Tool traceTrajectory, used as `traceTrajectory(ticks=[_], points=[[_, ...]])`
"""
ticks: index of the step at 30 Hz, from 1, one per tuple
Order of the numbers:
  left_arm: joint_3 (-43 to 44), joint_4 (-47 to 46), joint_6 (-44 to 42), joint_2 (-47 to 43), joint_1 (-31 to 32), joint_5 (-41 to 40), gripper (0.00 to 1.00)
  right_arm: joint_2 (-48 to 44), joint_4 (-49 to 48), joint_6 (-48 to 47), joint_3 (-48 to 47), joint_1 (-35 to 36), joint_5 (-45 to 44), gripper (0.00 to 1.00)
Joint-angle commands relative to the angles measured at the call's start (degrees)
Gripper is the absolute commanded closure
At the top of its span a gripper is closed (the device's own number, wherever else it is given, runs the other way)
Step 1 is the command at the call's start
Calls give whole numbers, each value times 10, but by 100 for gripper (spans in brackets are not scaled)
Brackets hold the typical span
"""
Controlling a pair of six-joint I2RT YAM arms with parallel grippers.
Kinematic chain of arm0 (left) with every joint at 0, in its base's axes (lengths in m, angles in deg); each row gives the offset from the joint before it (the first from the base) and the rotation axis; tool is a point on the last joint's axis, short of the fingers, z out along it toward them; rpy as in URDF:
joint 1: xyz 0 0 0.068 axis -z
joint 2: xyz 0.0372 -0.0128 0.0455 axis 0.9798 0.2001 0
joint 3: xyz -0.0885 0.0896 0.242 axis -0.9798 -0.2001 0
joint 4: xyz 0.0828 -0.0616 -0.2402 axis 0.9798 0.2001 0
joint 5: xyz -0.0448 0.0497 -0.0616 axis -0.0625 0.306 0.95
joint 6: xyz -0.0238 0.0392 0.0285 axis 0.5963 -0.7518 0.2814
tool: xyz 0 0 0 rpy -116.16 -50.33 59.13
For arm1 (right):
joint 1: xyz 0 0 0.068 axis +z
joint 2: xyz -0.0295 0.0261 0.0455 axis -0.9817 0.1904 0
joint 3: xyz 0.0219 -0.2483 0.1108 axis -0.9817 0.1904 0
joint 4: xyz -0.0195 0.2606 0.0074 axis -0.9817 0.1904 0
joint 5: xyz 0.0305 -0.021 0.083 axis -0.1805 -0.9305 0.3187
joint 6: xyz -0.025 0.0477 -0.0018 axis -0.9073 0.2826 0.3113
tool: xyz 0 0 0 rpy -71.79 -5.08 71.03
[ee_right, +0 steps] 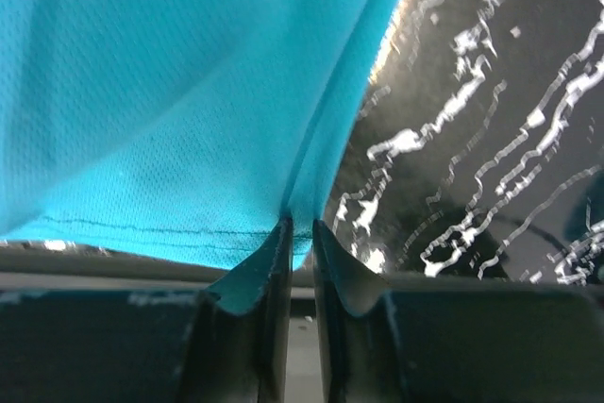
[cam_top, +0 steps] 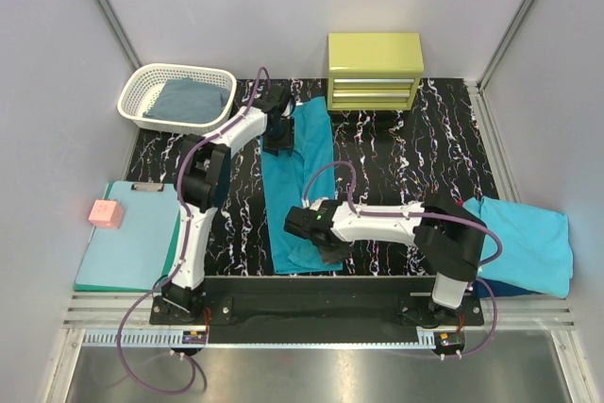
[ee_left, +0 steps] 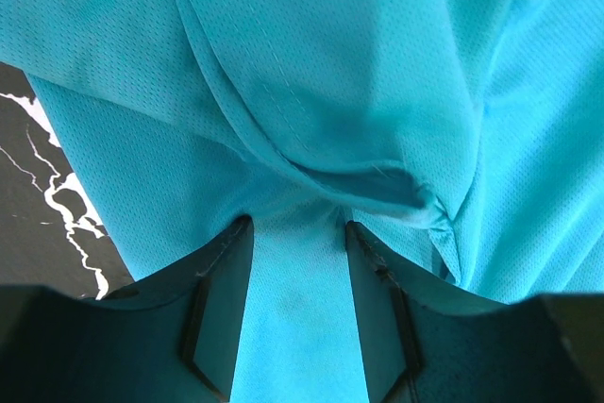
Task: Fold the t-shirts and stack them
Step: Fold the tshirt
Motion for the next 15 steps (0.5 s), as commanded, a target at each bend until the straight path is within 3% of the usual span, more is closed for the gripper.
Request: traceTrajectory(ticks=[1, 8, 15], points=[[14, -1, -3, -3, -3, -4, 51, -48, 27, 17, 3, 11, -29, 74], [29, 0, -6, -37, -4, -9, 51, -136, -24, 11, -70, 4, -122, 61], [11, 3, 12, -66, -1, 1, 51, -53, -47, -21, -108, -19, -78, 69]])
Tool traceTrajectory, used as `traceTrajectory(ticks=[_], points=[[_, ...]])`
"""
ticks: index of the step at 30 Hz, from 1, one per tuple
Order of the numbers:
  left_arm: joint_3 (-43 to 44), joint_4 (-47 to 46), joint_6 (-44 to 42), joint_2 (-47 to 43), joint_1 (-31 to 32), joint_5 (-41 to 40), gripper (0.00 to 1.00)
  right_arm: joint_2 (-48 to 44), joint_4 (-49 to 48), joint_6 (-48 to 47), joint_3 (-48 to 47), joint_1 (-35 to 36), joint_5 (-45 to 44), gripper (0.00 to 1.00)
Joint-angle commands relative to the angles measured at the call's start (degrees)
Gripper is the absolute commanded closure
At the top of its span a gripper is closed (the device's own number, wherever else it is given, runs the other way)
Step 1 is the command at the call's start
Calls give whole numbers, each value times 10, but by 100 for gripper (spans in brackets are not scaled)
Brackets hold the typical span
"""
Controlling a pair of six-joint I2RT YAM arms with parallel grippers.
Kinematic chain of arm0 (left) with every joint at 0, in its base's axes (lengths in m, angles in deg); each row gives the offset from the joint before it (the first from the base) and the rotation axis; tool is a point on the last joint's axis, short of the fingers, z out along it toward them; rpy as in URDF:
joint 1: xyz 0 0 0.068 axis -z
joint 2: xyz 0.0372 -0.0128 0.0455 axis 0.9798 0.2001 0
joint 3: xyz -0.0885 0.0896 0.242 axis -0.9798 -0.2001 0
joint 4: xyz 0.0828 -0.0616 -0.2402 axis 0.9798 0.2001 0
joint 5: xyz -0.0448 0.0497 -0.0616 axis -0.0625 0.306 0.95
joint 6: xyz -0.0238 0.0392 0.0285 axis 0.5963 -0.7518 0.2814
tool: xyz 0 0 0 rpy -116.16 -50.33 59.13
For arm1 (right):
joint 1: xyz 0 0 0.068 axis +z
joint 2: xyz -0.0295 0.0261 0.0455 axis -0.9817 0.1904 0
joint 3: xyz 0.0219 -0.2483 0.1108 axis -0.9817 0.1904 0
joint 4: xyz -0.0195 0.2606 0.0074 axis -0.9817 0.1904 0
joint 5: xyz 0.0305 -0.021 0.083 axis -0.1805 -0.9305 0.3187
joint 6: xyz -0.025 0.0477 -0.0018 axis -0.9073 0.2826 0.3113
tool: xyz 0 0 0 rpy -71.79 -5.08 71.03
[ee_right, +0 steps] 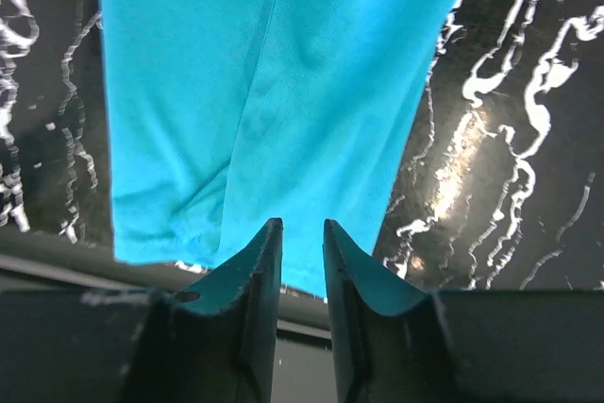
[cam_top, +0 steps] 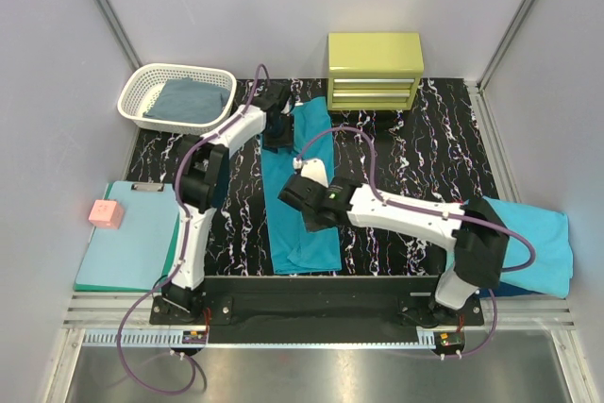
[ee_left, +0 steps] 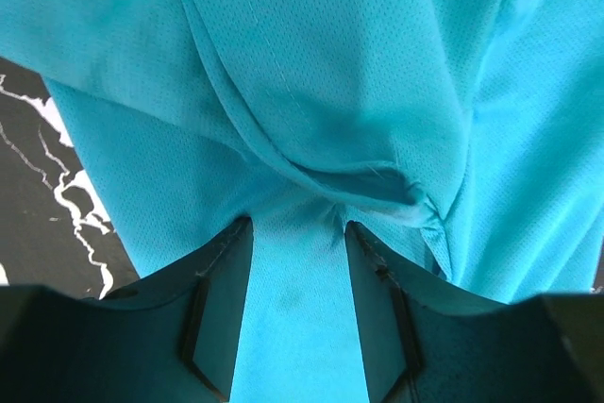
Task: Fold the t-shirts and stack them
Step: Fold the tshirt
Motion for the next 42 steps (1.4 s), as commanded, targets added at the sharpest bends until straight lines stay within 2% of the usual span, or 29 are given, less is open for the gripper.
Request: traceTrajectory(ticks=[1, 3, 7, 9, 10, 11, 12, 15, 18, 24, 29, 36, 42], points=[[-23, -4, 12, -73, 0, 3, 51, 33, -23, -6, 6, -2, -2, 69], [-63, -10, 12, -121, 10, -7, 51, 6, -31, 2, 20, -4, -2, 67], [-217, -49, 15, -227, 35, -48, 49, -33, -29, 25, 74, -1, -23, 64], [-305, -67, 26, -302, 52, -68, 35, -66, -27, 44, 92, -4, -42, 64], [-335, -82, 48, -327, 59, -77, 9, -76, -27, 51, 107, -3, -65, 64], [-365, -93, 60, -355, 66, -80, 1, -100, -27, 63, 113, -4, -79, 62], [-420, -102, 70, -405, 81, -75, 1, -109, -27, 67, 118, -6, -88, 62], [-508, -127, 116, -493, 124, -82, 1, -124, -29, 75, 128, -14, -96, 61], [-562, -138, 154, -544, 179, -93, 1, -106, -29, 79, 130, -15, -73, 61], [-620, -138, 213, -589, 264, -116, 1, -90, -56, 107, 167, -15, -33, 61], [-664, -134, 265, -638, 307, -135, 1, -89, -77, 136, 208, -14, 1, 62], [-715, -128, 303, -649, 334, -143, 3, -109, -94, 136, 241, -11, 10, 62], [-654, -104, 267, -584, 330, -200, 3, -71, -105, 74, 176, -11, -4, 61]])
